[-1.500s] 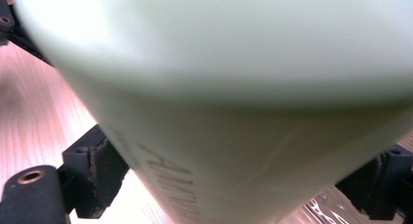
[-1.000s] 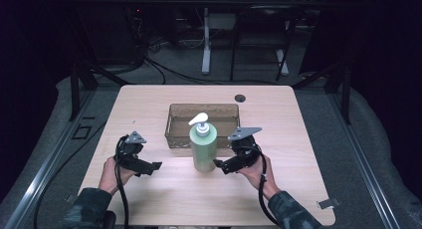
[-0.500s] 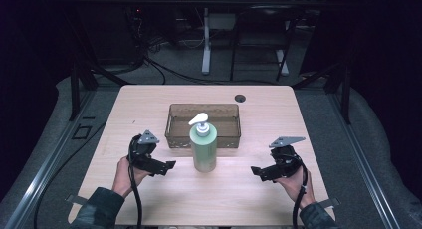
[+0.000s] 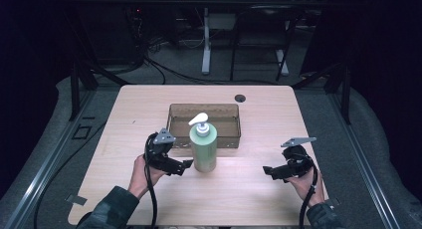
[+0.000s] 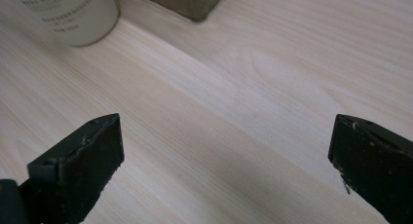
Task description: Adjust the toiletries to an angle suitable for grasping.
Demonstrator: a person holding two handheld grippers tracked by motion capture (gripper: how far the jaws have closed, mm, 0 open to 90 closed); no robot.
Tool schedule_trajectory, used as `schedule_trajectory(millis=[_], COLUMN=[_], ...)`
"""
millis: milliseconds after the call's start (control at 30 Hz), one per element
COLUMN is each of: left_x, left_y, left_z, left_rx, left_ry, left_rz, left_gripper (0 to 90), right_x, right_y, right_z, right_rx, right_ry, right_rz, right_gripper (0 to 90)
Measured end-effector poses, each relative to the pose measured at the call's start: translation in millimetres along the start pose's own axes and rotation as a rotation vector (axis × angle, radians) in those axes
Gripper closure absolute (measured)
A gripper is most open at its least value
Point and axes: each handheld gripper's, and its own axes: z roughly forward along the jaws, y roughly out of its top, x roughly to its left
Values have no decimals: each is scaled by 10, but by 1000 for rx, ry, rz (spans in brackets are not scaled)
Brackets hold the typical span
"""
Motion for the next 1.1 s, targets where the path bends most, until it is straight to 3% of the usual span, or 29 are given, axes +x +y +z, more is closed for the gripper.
schedule_trajectory(millis=[233, 633, 733, 867, 1100], left_x=[-98, -223, -240, -266, -263], left_y=[124, 352, 389, 410, 429], left_z=[66, 137, 152, 178, 224], left_rx=[-38, -138, -158, -166, -172], left_ry=[10, 38, 38, 44, 43], left_rz=[4, -9, -7, 2, 19], left_gripper=[2, 5, 46, 105, 118], right_x=[-52, -92, -97, -97, -100], right_y=[-39, -37, -36, -36, -35], right_z=[27, -19, -35, -35, -36], right_rx=[20, -9, -15, -16, -16], right_ry=[-5, -18, -22, -23, -25], right_rz=[19, 35, 38, 38, 35], right_gripper=[0, 0, 0, 0, 0])
